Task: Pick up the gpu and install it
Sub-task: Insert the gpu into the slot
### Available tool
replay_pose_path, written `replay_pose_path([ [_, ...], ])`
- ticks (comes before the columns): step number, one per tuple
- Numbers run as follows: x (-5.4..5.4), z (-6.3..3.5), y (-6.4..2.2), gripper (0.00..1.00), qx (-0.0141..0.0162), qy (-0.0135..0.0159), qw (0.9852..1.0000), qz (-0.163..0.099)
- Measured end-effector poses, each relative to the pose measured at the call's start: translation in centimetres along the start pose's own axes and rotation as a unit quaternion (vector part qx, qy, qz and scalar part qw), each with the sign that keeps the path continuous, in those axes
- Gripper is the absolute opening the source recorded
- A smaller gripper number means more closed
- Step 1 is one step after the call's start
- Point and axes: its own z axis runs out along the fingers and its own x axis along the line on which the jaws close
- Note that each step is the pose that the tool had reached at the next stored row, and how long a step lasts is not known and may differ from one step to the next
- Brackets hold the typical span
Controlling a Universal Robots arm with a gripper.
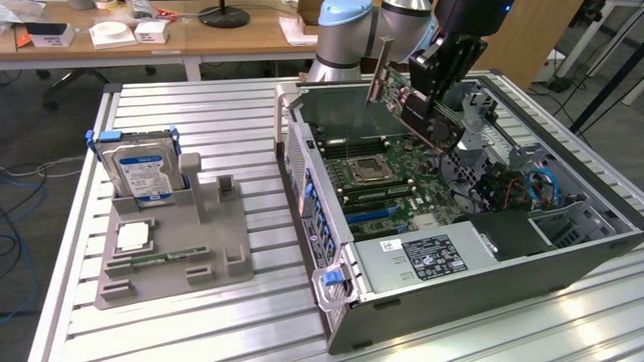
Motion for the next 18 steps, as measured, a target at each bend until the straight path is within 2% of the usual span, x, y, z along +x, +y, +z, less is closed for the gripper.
replay_pose_path([
  [18, 0.00, 0.00, 0.00, 0.26, -0.0002, 0.0005, 1.0000, -0.010],
])
